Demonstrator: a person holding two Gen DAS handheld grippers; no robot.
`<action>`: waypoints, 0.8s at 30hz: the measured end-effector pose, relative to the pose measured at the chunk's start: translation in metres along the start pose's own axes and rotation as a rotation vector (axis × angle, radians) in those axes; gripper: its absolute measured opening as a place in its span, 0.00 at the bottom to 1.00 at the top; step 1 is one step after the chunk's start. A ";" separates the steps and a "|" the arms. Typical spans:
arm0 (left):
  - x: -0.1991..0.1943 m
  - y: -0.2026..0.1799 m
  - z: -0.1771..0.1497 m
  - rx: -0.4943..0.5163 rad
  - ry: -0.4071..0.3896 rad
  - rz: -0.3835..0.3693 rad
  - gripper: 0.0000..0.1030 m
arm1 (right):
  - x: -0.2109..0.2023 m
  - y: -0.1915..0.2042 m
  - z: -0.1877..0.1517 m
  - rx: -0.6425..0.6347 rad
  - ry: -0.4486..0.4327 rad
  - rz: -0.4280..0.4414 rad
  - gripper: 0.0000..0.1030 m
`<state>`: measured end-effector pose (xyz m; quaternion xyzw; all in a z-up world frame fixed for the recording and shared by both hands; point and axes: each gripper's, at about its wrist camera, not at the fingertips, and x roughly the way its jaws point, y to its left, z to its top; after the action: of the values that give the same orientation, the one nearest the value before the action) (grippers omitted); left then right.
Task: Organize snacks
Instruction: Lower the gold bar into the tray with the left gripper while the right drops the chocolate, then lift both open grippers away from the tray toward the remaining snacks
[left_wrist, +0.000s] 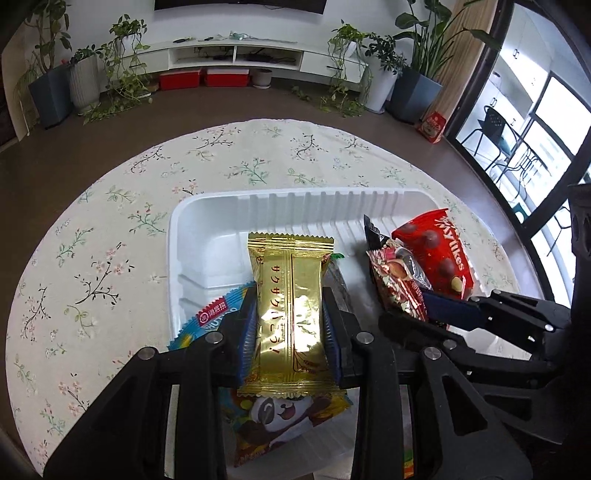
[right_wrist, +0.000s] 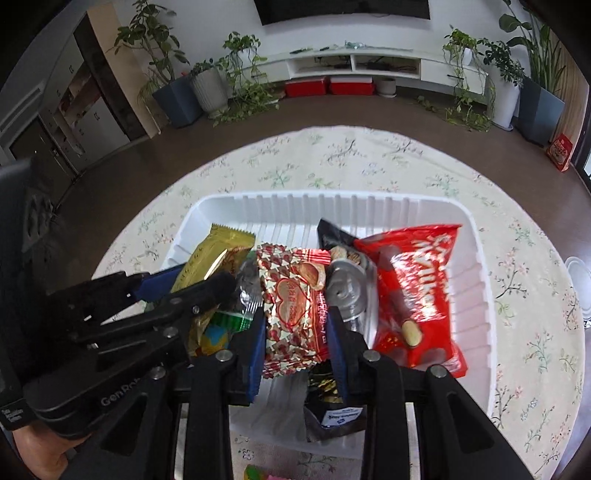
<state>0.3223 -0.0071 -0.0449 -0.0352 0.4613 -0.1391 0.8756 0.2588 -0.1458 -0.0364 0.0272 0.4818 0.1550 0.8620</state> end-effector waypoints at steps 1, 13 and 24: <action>0.003 0.001 0.000 0.002 0.003 0.002 0.29 | 0.002 0.001 0.001 -0.001 0.000 -0.002 0.33; 0.009 0.003 0.000 -0.006 0.003 0.011 0.29 | 0.010 -0.002 0.001 0.009 0.005 -0.005 0.40; -0.014 -0.001 -0.005 -0.013 -0.040 0.008 0.74 | -0.015 -0.010 -0.006 0.043 -0.031 -0.008 0.49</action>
<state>0.3107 -0.0035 -0.0367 -0.0418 0.4449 -0.1316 0.8848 0.2495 -0.1604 -0.0294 0.0462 0.4718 0.1406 0.8692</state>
